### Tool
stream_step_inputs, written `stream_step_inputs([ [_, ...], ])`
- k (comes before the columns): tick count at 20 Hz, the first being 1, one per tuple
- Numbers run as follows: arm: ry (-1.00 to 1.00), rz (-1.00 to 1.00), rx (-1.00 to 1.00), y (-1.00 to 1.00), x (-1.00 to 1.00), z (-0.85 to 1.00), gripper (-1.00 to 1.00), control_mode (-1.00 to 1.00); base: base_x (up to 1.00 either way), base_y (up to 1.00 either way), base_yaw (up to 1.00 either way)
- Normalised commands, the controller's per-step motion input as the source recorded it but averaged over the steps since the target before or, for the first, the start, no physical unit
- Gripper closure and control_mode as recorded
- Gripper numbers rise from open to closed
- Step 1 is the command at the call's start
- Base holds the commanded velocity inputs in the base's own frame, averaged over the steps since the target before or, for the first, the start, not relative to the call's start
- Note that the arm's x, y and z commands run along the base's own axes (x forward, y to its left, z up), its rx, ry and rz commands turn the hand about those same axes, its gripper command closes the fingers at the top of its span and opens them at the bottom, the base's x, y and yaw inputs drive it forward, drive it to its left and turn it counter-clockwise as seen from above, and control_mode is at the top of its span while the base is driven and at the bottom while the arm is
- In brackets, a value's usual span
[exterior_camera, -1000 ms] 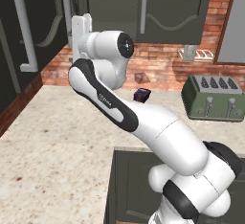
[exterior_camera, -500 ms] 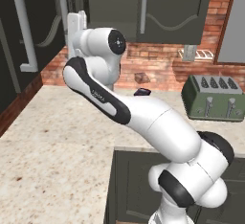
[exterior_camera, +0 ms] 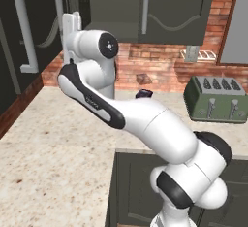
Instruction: Close all open cabinet doors.
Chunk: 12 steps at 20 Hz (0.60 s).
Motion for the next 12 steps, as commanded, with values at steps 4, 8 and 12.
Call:
stream_step_inputs([
  [4, 0.00, -0.17, 0.00, -0.27, 0.16, 0.00, -1.00, -1.00, 0.00, 0.00, 0.00],
  [8, 0.00, -0.21, 0.00, -0.36, 0.14, 0.00, -1.00, -1.00, 0.00, 0.00, 0.00],
  [12, 0.00, -0.24, 0.00, -0.42, 0.11, 0.00, -1.00, -1.00, 0.00, 0.00, 0.00],
])
